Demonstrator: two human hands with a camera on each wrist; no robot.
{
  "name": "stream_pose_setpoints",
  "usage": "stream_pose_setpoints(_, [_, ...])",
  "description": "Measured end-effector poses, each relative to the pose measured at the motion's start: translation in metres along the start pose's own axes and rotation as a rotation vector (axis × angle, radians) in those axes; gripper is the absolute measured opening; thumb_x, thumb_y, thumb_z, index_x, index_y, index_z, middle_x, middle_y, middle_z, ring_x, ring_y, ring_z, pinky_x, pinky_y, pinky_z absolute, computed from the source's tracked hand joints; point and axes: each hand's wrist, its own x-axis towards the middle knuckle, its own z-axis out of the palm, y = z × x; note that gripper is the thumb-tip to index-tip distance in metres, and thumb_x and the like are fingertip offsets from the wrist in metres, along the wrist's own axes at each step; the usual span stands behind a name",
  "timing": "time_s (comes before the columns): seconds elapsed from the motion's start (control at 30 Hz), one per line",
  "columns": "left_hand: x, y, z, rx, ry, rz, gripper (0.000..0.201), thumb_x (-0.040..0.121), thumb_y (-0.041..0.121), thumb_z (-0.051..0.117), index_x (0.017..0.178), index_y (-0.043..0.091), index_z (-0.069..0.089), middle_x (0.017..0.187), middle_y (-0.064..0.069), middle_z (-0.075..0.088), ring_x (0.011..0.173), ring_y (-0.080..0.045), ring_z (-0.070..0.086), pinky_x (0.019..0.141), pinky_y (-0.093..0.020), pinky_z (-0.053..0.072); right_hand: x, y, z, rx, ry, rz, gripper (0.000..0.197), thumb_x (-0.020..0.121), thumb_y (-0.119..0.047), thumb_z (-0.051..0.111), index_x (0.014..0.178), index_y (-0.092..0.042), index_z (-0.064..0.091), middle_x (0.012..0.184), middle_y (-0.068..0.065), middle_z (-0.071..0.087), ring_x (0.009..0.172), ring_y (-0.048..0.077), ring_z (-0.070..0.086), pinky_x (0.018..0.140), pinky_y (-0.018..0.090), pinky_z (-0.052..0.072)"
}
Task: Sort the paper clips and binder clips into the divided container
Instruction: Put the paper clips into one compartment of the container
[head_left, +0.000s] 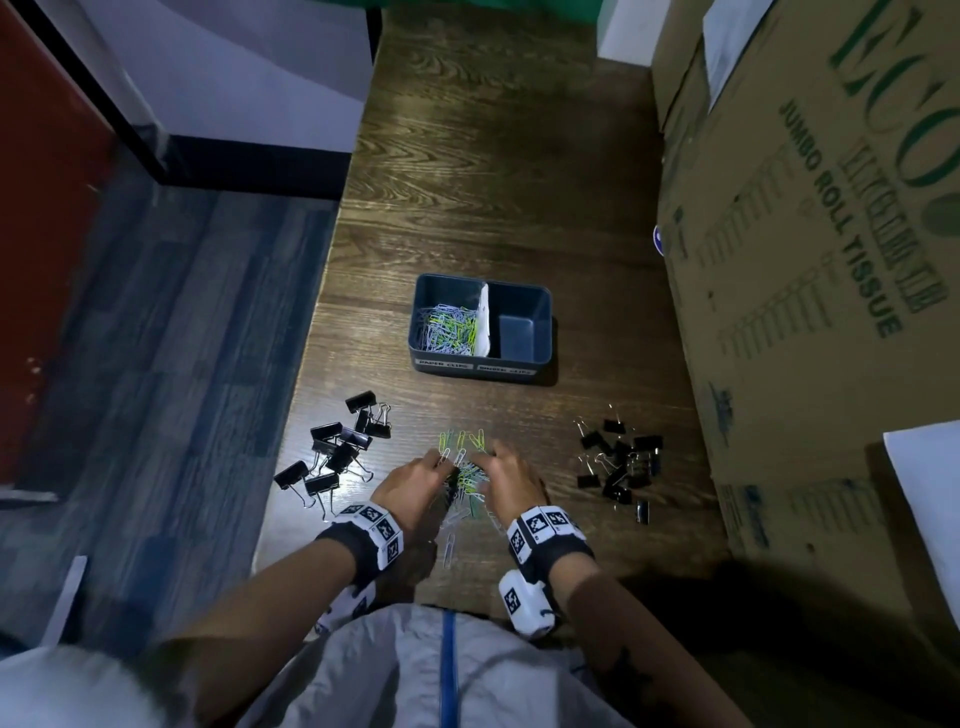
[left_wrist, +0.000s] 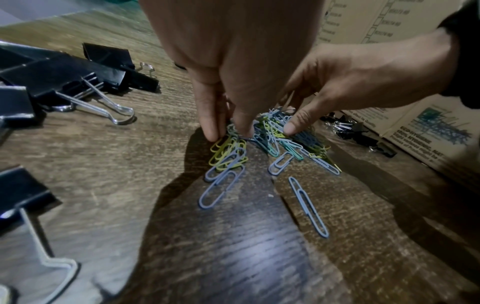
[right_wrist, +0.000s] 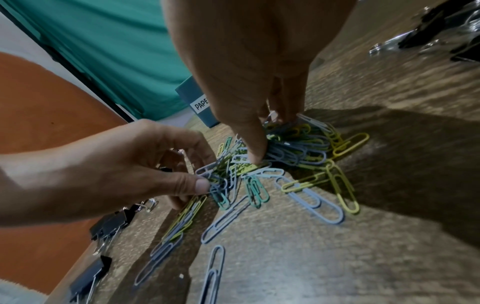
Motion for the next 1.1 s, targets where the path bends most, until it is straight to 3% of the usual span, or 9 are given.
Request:
stream_pose_setpoints(0.13, [0.001, -0.006, -0.001, -0.041, 0.026, -0.021, 0.051, 0.079, -0.004, 0.065, 0.123, 0.019, 0.053, 0.116, -0.004, 0.054, 0.091, -0.023, 0.063, 0.076, -0.028, 0.049, -0.001, 0.0, -0.011, 0.061, 0.015, 0.04, 0.041, 0.088, 0.004, 0.065, 0.121, -0.02, 0.071, 0.128, 0.012, 0.065, 0.113, 0.035, 0.064, 0.094, 0.043, 0.054])
stream_pose_setpoints(0.2, [-0.001, -0.007, -0.001, -0.095, 0.057, -0.037, 0.046, 0.082, -0.004, 0.064, 0.12, 0.021, 0.058, 0.11, -0.002, 0.059, 0.085, -0.018, 0.061, 0.071, -0.019, 0.044, 0.001, 0.0, -0.014, 0.067, 0.023, 0.076, 0.035, 0.088, 0.004, 0.064, 0.113, -0.018, 0.075, 0.118, 0.012, 0.07, 0.105, 0.034, 0.067, 0.088, 0.044, 0.057])
stream_pose_setpoints(0.33, [-0.002, -0.009, -0.007, -0.189, 0.129, -0.039, 0.023, 0.091, 0.0, 0.057, 0.105, 0.017, 0.063, 0.097, 0.001, 0.06, 0.081, -0.015, 0.059, 0.067, -0.015, 0.037, 0.002, 0.002, -0.02, 0.126, 0.041, 0.131, 0.033, 0.089, -0.003, 0.067, 0.115, -0.022, 0.073, 0.115, 0.007, 0.073, 0.099, 0.028, 0.071, 0.085, 0.04, 0.059])
stream_pose_setpoints(0.5, [-0.002, -0.011, -0.039, -0.351, 0.289, 0.012, 0.017, 0.092, 0.007, 0.061, 0.088, 0.023, 0.06, 0.083, 0.007, 0.059, 0.069, -0.001, 0.056, 0.06, -0.01, 0.042, 0.0, 0.005, -0.032, 0.18, 0.046, 0.137, 0.025, 0.091, -0.011, 0.07, 0.115, -0.018, 0.073, 0.116, 0.009, 0.073, 0.104, 0.027, 0.07, 0.09, 0.042, 0.057])
stream_pose_setpoints(0.67, [0.011, -0.002, -0.106, -0.327, 0.564, 0.097, 0.006, 0.093, 0.005, 0.06, 0.09, 0.007, 0.065, 0.085, 0.004, 0.058, 0.07, -0.007, 0.052, 0.066, -0.002, 0.04, 0.002, 0.003, -0.049, 0.23, 0.046, 0.146, 0.02, 0.087, -0.014, 0.075, 0.106, -0.021, 0.077, 0.107, 0.01, 0.075, 0.098, 0.027, 0.071, 0.088, 0.036, 0.056])
stream_pose_setpoints(0.8, [0.043, 0.001, -0.155, -0.313, 0.678, 0.055, 0.009, 0.095, 0.006, 0.056, 0.092, 0.007, 0.064, 0.088, 0.001, 0.058, 0.074, -0.014, 0.055, 0.067, -0.015, 0.046, 0.006, -0.007, -0.073, 0.277, 0.053, 0.107, 0.014, 0.089, -0.011, 0.072, 0.101, -0.014, 0.078, 0.1, 0.009, 0.076, 0.09, 0.018, 0.068, 0.09, 0.035, 0.056])
stream_pose_setpoints(0.9, [0.072, -0.007, -0.173, -0.34, 0.605, -0.026, 0.011, 0.093, 0.013, 0.061, 0.098, 0.005, 0.066, 0.094, -0.01, 0.063, 0.081, -0.025, 0.061, 0.075, -0.04, 0.055, 0.012, -0.017, -0.101, 0.292, 0.106, 0.05, 0.012, 0.09, -0.01, 0.071, 0.1, -0.01, 0.078, 0.098, 0.009, 0.076, 0.092, 0.018, 0.066, 0.091, 0.034, 0.054])
stream_pose_setpoints(1.0, [0.076, -0.017, -0.169, -0.305, 0.606, -0.068, 0.027, 0.087, 0.013, 0.069, 0.112, 0.005, 0.066, 0.107, -0.017, 0.064, 0.092, -0.032, 0.062, 0.08, -0.039, 0.052, 0.025, -0.029, -0.131, 0.299, 0.176, -0.012, 0.007, 0.087, -0.01, 0.074, 0.092, -0.01, 0.079, 0.086, 0.007, 0.076, 0.08, 0.018, 0.068, 0.08, 0.033, 0.057])
stream_pose_setpoints(1.1, [0.059, -0.02, -0.144, -0.23, 0.738, -0.093, 0.015, 0.088, 0.007, 0.06, 0.102, 0.012, 0.065, 0.1, -0.008, 0.065, 0.078, -0.026, 0.062, 0.065, -0.033, 0.05, 0.048, -0.041, -0.162, 0.291, 0.257, -0.042, 0.007, 0.085, -0.008, 0.074, 0.082, -0.011, 0.08, 0.076, 0.007, 0.073, 0.077, 0.019, 0.066, 0.073, 0.025, 0.05])
